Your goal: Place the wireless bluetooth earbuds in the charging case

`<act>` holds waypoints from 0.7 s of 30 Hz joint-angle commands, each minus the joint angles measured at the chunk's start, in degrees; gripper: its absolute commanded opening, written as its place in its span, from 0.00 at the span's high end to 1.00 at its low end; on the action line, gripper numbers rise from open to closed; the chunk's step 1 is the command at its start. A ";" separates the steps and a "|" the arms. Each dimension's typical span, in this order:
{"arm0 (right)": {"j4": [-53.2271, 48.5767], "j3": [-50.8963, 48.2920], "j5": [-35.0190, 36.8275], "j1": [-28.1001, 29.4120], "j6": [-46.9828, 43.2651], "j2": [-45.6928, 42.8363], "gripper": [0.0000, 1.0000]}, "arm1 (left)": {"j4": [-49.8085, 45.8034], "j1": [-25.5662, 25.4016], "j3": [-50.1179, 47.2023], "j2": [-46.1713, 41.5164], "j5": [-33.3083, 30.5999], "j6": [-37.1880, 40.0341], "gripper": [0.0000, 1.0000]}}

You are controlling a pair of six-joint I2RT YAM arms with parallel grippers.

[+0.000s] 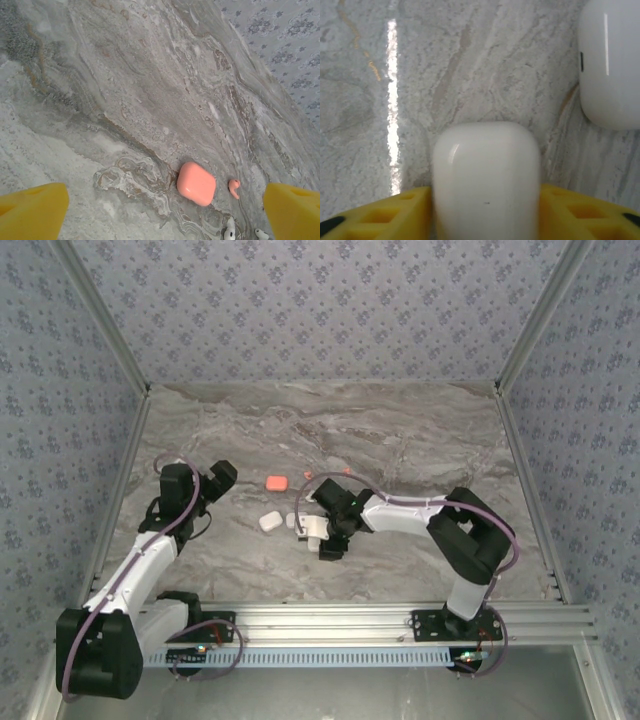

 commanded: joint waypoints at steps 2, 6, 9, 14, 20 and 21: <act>-1.42 0.85 3.53 -1.29 -0.21 -0.31 0.54 | -0.98 -0.47 1.47 -1.45 0.34 1.83 0.01; 1.12 -1.24 3.50 -2.53 -0.30 -5.48 0.59 | -0.08 -0.62 1.74 -1.45 3.66 2.45 0.01; 3.48 -2.90 3.12 -4.05 -0.30 -11.34 0.59 | 0.50 -1.08 2.79 -1.39 8.32 2.88 0.01; 6.36 -3.74 1.49 -8.27 -0.97 -21.94 0.59 | 4.55 -3.65 4.89 -1.40 19.00 2.45 0.06; 10.39 -2.72 0.85 -11.13 -4.10 -29.86 0.60 | 10.47 -12.15 9.04 0.66 26.81 2.38 0.13; 10.72 -2.20 0.51 -11.44 -4.32 -30.44 0.60 | 11.49 -13.81 9.63 1.28 27.61 2.40 0.14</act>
